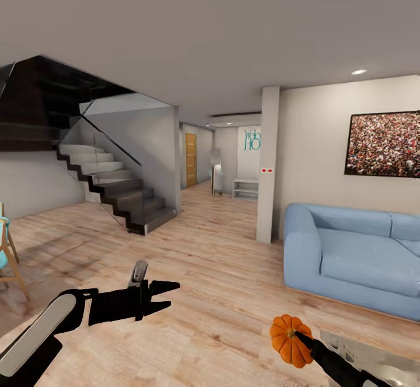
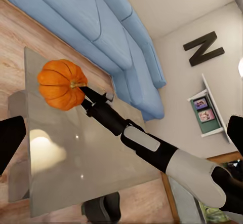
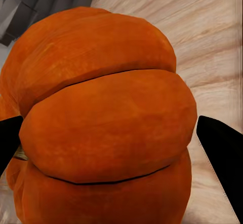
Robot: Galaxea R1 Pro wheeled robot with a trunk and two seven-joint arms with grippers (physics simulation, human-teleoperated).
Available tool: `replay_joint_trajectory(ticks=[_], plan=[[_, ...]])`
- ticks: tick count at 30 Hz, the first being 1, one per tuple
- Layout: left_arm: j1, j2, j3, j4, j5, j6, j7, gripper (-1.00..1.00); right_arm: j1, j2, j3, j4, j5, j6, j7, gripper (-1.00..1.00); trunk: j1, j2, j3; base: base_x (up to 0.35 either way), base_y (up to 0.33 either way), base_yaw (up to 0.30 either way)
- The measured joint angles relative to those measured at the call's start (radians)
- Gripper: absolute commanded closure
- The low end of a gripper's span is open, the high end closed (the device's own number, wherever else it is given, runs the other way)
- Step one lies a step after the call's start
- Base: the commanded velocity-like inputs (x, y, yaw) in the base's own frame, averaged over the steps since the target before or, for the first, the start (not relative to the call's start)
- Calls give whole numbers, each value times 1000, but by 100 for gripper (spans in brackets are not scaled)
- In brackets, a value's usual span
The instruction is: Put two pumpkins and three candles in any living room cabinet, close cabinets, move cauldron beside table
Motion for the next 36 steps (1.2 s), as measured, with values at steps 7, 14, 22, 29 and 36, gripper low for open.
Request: replay_joint_trajectory(ticks=[7, 14, 22, 29, 36], plan=[[0, 0, 0, 0, 0, 0, 0, -100, 0, 0, -1, 0, 0, 0, -2, 100, 0, 0, 0, 1, -7, -108], [0, 0, 0, 0, 0, 0, 0, -100, 0, 0, -2, 0, -1, -1, -2, 100, 0, 0, 0, 0, -4, -90], [0, 0, 0, 0, 0, 0, 0, -100, 0, 0, -2, 0, -1, 0, -1, 100, 0, 0, 0, 73, 52, -3], [0, 0, 0, 0, 0, 0, 0, -100, 0, 0, -1, 0, 0, 0, 0, 100, 0, 0, 0, 20, 6, 0], [0, 0, 0, 0, 0, 1, 0, -100, 0, 0, -2, 0, -1, 0, 1, 100, -1, 0, 0, 179, 0, -43]])
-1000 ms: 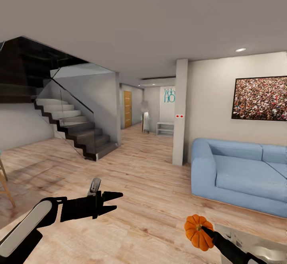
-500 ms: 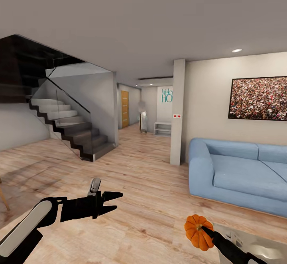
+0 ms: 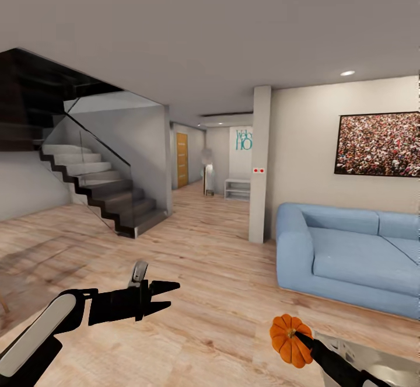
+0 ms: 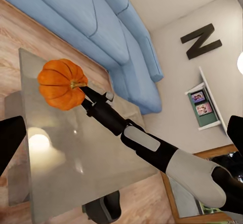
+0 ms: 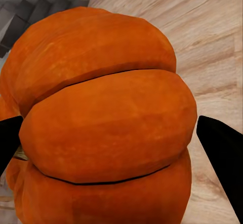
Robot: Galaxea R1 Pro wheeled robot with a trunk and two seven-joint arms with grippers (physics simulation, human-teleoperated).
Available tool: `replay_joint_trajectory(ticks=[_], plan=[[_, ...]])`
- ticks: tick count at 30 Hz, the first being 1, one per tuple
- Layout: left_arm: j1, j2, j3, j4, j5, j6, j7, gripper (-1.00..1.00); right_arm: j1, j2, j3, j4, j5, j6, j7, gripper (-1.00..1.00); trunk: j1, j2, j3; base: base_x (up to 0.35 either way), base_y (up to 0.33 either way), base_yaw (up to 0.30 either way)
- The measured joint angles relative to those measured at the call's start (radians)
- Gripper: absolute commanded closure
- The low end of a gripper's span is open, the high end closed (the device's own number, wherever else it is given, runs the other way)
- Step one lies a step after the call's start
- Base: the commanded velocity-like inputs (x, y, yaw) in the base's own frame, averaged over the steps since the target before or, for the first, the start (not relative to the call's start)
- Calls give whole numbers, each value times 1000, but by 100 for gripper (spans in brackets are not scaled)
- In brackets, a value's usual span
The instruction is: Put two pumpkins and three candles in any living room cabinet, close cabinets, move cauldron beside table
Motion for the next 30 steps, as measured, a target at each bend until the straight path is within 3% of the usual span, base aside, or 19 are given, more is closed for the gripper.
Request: replay_joint_trajectory(ticks=[14, 30], plan=[[0, 0, 0, 0, 0, 0, 0, -100, 0, 0, 1, 0, 0, 0, 1, 100, 0, 0, 0, 193, -6, -169], [0, 0, 0, 0, 0, 0, 0, -100, 0, 0, 1, 0, 0, -1, 0, 100, 1, 0, 0, 74, 7, -203]])
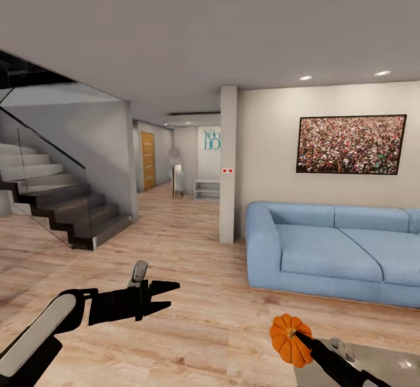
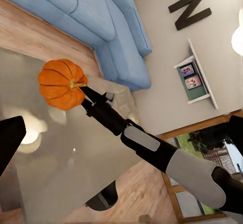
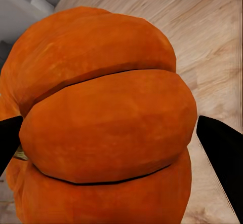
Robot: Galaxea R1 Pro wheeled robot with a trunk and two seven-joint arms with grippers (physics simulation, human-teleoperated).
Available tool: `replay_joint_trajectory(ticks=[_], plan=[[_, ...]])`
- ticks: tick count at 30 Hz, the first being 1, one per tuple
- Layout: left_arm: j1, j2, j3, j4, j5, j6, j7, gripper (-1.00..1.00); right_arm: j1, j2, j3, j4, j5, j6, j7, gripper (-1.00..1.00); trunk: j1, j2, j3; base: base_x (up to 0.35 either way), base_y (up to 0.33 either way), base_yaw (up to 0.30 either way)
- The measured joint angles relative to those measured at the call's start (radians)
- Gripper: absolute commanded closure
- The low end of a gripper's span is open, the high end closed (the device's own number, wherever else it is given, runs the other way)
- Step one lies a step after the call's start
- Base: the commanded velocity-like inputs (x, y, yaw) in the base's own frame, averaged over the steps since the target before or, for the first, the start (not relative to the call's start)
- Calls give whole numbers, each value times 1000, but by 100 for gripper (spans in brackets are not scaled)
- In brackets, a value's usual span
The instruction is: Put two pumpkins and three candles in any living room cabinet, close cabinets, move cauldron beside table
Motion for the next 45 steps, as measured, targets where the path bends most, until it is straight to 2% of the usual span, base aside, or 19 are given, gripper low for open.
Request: replay_joint_trajectory(ticks=[15, 16, 19, 21, 22, 23, 26, 29, 33, 36, 42, 44, 45], plan=[[0, 0, 0, 0, 0, 0, 0, -100, 0, 5, 12, -9, 13, 0, 2, 100, 0, 0, 0, -1, 5, -17], [0, 0, 0, 0, 0, 0, 0, -100, 0, 5, 18, -10, 17, 2, 0, 100, 0, 0, 0, 0, 0, 0], [0, 0, 1, 0, -1, 0, 0, -100, -2, 2, 76, -11, 49, 41, -11, 100, 0, 0, 0, 0, 0, 0], [0, 3, 3, 2, -1, 0, 0, -100, -13, 5, 102, -32, 64, 97, -56, 100, 0, 0, 0, 0, 0, 0], [0, 7, 3, 6, -1, 0, 0, -100, -22, 5, 100, -60, 64, 120, -94, 100, 0, 0, 0, 0, 0, 0], [0, 14, 4, 11, -1, 0, 0, -100, -30, 6, 85, -99, 61, 144, -142, 100, 0, 0, 0, 0, 0, 0], [0, 31, 5, 19, -1, -1, 0, -100, -39, 7, 94, -253, 59, 224, -308, 100, 0, 0, 0, 0, 0, 0], [0, 39, 17, 44, -2, -1, 0, -100, -42, 9, 95, -360, 59, 270, -405, 100, 0, 0, 0, 0, 0, 0], [0, 44, 67, 100, -4, -2, 0, -100, -42, 10, 96, -408, 62, 287, -437, 100, 0, 0, 0, 0, 0, 0], [0, 60, 94, 151, -6, -2, 2, -100, -42, 9, 96, -414, 64, 289, -441, 100, 0, 0, 0, 0, 0, 0], [-5, 84, 112, 294, -9, -6, 6, -100, -42, 7, 97, -438, 62, 294, -432, 100, 0, 0, 0, 0, 0, 0], [-21, 89, 112, 353, -56, -8, 5, -100, -42, 7, 98, -448, 63, 294, -430, 100, 0, 0, 0, 0, 0, 0], [-28, 88, 113, 368, -96, -9, 5, -100, -42, 6, 99, -450, 65, 294, -430, 100, 0, 0, 0, 0, 0, 0]])
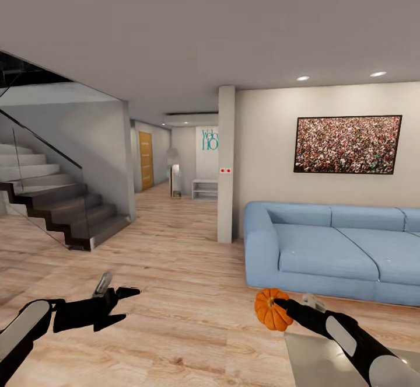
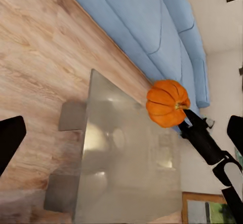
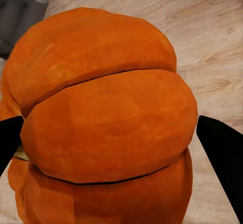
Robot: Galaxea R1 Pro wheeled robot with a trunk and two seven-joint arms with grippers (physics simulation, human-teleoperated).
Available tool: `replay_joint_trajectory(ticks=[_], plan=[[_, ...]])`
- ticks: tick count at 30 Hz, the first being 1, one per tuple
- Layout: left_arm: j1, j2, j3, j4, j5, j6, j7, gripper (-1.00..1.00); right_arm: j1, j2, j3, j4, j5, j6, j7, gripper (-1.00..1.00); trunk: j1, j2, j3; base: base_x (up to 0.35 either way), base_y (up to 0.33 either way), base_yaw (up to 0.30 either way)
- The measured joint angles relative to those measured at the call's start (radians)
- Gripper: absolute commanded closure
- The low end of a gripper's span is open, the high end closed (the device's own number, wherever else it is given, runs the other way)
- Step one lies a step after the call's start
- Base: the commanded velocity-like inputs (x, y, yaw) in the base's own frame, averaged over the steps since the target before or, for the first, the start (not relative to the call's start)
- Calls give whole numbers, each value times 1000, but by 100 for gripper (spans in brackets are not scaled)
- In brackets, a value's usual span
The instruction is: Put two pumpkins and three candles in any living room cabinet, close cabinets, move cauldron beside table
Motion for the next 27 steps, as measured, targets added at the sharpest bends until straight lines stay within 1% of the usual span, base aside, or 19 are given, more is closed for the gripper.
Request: replay_joint_trajectory(ticks=[1, 3, 4, 5, 8, 9, 12, 13, 14, 16, 18, 20, 23, 27], plan=[[-6, -3, 0, 16, -62, -2, 1, -100, 0, -1, -1, -3, 0, 0, 1, 100, 0, 0, 0, 0, 0, 0], [-11, -11, -1, 62, -138, -7, 1, -100, 0, -2, -1, -5, 0, 0, 1, 100, 0, 0, 0, 0, 0, 0], [-12, -15, -1, 98, -168, -17, 0, -100, 0, -3, -1, -6, 0, 1, 1, 100, 0, 0, 0, 0, 0, 0], [-13, -20, -2, 135, -190, -37, -2, -100, 0, -3, -1, -7, 0, 1, 2, 100, 0, 0, 0, 0, 0, 0], [-14, -43, -7, 220, -248, -125, -5, -100, 0, -2, -1, -13, -2, 2, 4, 100, 0, 0, 0, 0, 0, 0], [-14, -60, -9, 256, -293, -157, -6, -100, 0, -2, 0, -27, -5, 5, 9, 100, 0, 0, 0, 0, 0, 0], [-14, -109, -8, 329, -402, -204, -11, -100, 0, 0, 1, -67, -5, 38, 19, 100, 0, 0, 0, 0, 0, 0], [-14, -122, -7, 350, -432, -227, -13, -100, 0, 1, 1, -76, -4, 49, 20, 100, 0, 0, 0, 0, 0, 0], [-14, -134, -7, 369, -454, -254, -14, -100, 0, 2, 0, -83, -3, 56, 20, 100, 0, 0, 0, 0, 0, 0], [-14, -154, -9, 394, -481, -304, -15, -100, 0, 3, 0, -90, -1, 63, 21, 100, 0, 0, 0, 0, 0, 0], [-14, -167, -11, 408, -494, -334, -16, -100, 0, 3, 0, -94, 1, 66, 22, 100, 8, -14, -6, 0, 0, 0], [-14, -177, -13, 427, -498, -349, -16, -100, 0, 3, 0, -94, 1, 67, 23, 100, 15, -28, -13, 0, 0, 0], [-14, -200, -19, 457, -500, -391, -17, -100, 0, 3, 0, -95, 1, 67, 23, 100, 27, -49, -22, 0, 0, 0], [-15, -214, -44, 469, -501, -418, -17, -100, 0, 4, -1, -97, 0, 68, 24, 100, 42, -77, -34, 0, 0, 0]])
